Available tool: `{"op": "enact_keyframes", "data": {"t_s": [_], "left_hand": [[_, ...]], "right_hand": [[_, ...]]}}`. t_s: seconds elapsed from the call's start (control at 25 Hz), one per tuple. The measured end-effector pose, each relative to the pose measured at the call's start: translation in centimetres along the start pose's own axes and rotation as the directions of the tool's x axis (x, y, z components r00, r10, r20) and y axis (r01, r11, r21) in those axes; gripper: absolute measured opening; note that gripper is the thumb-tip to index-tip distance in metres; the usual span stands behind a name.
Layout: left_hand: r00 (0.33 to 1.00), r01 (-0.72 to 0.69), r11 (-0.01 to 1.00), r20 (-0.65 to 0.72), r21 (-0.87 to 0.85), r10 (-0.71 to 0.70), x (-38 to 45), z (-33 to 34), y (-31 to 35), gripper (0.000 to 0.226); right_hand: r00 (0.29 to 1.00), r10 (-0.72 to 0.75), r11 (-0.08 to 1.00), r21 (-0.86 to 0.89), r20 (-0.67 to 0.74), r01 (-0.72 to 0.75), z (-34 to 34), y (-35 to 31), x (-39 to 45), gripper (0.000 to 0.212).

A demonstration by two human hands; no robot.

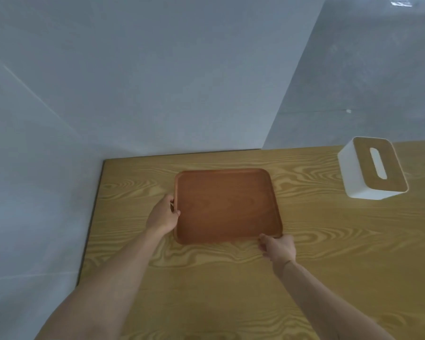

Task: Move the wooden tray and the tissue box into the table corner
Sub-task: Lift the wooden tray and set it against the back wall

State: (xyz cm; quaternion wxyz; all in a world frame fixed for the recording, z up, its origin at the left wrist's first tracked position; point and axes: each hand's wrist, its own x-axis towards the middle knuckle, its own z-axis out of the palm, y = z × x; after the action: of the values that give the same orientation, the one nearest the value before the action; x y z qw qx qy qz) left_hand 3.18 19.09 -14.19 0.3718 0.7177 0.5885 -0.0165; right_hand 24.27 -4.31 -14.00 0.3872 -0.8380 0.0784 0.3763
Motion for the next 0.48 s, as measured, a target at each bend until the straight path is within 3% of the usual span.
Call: {"op": "enact_keyframes", "data": {"t_s": [0.32,0.48], "left_hand": [[1.0,-0.021,0.997,-0.02,0.069,0.022,0.8,1.9,0.1,0.036],[0.998,-0.031,0.995,-0.052,0.098,0.037,0.2,2.7,-0.3,0.035]], "right_hand": [[0.997,-0.031,0.995,-0.095,-0.076,0.024,0.7,0.4,1.1,0.043],[0.995,-0.074,0.986,-0.152,-0.07,0.063,0.4,0.6,1.6,0.065]]}}
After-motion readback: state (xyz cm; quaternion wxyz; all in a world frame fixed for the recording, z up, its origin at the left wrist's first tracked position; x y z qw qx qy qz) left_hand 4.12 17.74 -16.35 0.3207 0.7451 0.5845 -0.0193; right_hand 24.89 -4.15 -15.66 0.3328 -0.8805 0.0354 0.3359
